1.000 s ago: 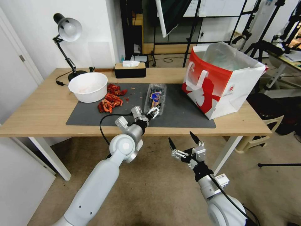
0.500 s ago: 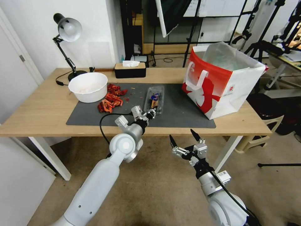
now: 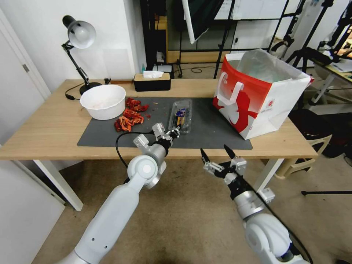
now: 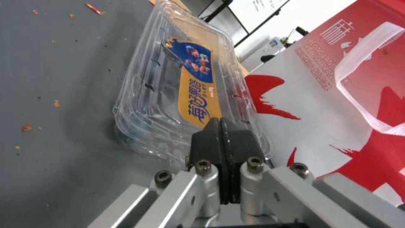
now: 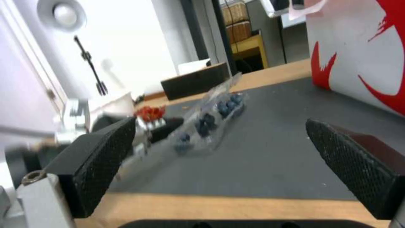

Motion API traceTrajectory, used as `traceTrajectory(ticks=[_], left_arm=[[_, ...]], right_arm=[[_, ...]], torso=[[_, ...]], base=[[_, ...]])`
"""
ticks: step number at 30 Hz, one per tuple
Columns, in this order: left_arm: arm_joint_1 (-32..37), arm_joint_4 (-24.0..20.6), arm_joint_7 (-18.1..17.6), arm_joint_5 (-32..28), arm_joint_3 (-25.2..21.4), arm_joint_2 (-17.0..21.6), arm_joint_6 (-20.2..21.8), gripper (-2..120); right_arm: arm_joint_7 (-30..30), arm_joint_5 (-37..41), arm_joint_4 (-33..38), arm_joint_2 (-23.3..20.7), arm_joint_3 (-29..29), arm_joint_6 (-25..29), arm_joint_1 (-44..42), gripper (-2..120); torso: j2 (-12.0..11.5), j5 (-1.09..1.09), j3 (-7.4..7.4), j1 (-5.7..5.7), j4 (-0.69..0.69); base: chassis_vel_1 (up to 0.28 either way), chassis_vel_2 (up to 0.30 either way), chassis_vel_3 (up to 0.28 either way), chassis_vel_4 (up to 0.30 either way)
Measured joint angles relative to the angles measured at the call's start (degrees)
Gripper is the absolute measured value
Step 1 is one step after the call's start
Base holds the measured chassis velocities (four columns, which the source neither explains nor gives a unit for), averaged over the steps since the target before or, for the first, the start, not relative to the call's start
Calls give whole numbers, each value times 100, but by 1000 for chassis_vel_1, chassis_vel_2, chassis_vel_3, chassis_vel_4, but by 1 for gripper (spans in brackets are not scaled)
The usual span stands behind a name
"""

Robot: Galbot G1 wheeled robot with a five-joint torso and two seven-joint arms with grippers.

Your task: Close the takeout container lid, then place the container into the takeout bag.

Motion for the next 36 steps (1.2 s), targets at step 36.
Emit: traceTrajectory(ticks=[36], left_arm=[[59, 14, 19, -26, -19, 12, -75, 0]], right_arm=[[2865, 4159, -2023, 571, -519, -2774, 3747, 100]], torso=[[1, 0, 0, 1, 0]], base=[[0, 0, 0, 0]])
